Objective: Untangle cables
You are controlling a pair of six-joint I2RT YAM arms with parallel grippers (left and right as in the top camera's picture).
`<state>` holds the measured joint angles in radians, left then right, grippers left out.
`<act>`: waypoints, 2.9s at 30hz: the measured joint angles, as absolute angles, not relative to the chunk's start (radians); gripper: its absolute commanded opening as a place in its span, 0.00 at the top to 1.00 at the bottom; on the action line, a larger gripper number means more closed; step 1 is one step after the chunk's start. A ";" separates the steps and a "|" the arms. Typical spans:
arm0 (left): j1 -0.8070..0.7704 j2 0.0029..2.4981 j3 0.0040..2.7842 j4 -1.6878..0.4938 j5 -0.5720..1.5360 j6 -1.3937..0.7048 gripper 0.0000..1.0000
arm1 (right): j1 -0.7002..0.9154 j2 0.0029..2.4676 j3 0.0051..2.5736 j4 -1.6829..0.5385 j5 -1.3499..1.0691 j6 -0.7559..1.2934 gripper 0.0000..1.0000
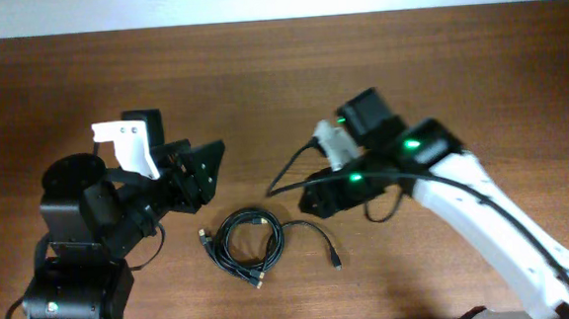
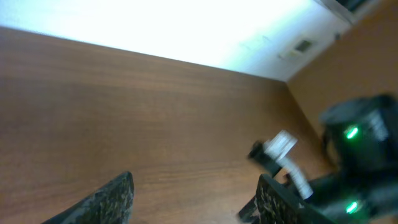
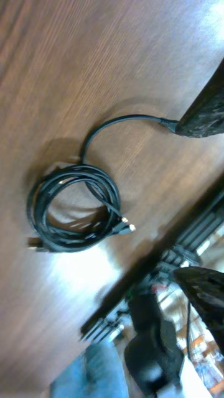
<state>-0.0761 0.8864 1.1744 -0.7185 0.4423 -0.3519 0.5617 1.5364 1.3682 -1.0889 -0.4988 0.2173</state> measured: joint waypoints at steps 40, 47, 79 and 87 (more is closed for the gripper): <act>-0.076 0.886 1.174 -0.755 0.340 -0.439 0.03 | 0.726 2.077 1.465 -0.827 -0.385 0.172 0.96; -0.076 0.886 1.174 -0.818 0.326 -0.439 0.00 | 0.619 2.080 1.963 -1.159 -0.385 0.178 0.96; -0.077 1.023 1.174 -0.873 0.553 -0.055 0.12 | 0.622 2.081 2.595 -1.130 -0.883 0.561 0.96; -0.077 1.023 1.174 -0.887 0.550 -0.056 0.12 | 0.522 2.081 2.595 -1.157 -0.904 0.567 0.96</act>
